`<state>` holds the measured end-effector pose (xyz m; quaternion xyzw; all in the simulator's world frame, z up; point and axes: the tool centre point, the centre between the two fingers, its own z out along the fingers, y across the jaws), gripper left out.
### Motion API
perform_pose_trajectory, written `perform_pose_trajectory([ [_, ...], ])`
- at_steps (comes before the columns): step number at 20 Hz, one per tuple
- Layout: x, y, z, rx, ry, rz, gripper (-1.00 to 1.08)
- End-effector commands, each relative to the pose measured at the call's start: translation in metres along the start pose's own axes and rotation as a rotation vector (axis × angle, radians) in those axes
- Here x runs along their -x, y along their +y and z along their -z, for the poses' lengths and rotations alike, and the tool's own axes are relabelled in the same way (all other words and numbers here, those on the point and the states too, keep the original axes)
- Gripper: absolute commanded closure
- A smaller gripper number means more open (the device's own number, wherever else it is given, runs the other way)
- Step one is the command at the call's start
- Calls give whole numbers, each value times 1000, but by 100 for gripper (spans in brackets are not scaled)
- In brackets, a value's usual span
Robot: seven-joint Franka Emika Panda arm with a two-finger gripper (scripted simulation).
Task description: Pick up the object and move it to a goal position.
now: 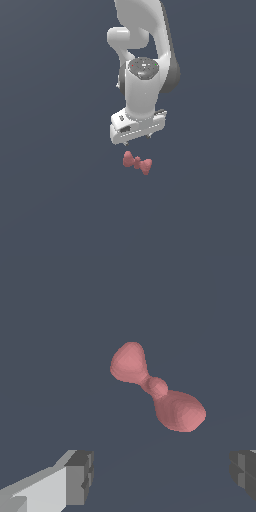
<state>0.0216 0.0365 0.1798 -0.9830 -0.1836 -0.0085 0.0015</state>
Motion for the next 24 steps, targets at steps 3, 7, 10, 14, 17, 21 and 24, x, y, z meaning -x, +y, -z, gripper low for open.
perform_pose_trajectory([
  [3, -7, 2, -5, 1, -4, 123, -92],
  [7, -14, 3, -10, 1, -8, 237, -92],
  [10, -19, 4, -14, 1, -10, 322, -92],
  [14, -25, 6, -19, 0, -13, 435, -92],
  [17, -29, 8, -22, -1, -14, 518, -92],
  [21, -35, 10, -27, -3, -16, 621, -92],
  [24, -38, 11, -29, -4, -16, 682, -92],
])
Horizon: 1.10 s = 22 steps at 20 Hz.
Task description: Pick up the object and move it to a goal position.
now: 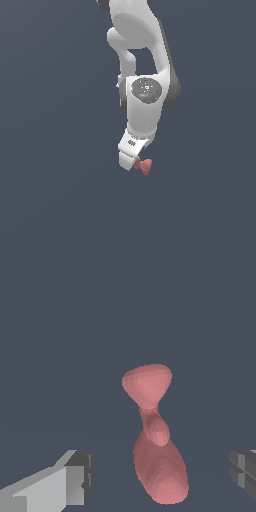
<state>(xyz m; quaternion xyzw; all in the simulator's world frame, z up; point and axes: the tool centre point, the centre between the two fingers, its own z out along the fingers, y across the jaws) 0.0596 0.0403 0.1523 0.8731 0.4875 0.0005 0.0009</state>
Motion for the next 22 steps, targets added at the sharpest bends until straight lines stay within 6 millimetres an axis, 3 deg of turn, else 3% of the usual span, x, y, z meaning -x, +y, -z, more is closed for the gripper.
perform_pose_trajectory([
  [1, -2, 2, -2, -1, 0, 51, -92],
  [16, -4, 7, -8, -2, 0, 148, -92],
  [22, -4, 6, -34, -2, 0, 151, -92],
])
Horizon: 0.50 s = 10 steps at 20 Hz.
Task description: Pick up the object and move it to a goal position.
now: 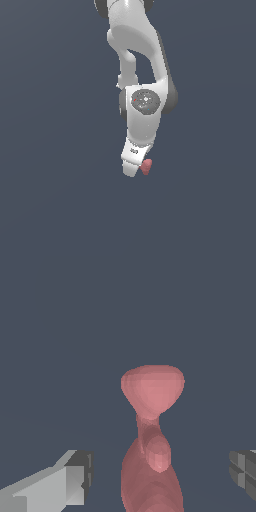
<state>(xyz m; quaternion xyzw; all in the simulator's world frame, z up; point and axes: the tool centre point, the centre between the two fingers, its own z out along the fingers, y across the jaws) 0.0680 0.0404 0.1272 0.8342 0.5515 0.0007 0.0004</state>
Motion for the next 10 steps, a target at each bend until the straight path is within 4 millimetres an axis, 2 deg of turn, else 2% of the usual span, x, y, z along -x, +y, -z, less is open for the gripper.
perform_pose_trajectory([
  [1, 0, -1, -15, -2, -1, 2, -92],
  [5, 0, -1, -30, -2, 0, 3, -92],
  [10, 0, 0, -31, -1, -1, 3, -92],
])
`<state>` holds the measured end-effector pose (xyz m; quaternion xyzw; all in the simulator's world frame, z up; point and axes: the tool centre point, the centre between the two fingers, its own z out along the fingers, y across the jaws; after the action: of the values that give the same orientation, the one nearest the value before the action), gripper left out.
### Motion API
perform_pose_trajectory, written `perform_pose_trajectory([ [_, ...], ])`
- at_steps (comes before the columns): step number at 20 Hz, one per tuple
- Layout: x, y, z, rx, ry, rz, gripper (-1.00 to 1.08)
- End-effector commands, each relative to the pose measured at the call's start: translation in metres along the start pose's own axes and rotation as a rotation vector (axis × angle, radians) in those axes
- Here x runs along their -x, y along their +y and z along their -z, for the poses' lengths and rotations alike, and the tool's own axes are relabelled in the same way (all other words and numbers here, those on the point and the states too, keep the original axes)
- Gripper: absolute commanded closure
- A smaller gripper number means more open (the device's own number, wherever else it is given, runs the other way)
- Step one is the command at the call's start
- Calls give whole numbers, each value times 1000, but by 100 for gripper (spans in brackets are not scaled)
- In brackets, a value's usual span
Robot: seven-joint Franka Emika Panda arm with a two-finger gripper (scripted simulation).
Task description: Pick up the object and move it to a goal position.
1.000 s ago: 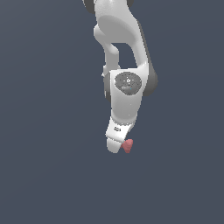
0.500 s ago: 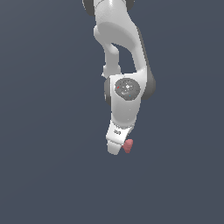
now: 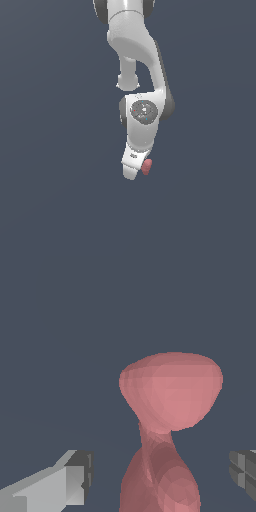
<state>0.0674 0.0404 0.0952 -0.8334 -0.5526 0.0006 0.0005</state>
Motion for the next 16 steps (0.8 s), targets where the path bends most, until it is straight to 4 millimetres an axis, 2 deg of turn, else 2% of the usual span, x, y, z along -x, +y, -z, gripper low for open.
perform_pose_trajectory([
  [1, 0, 1, 0, 1, 0, 0, 108],
  [12, 0, 1, 1, 1, 0, 0, 108],
  [16, 1, -1, 7, 1, 0, 0, 108],
])
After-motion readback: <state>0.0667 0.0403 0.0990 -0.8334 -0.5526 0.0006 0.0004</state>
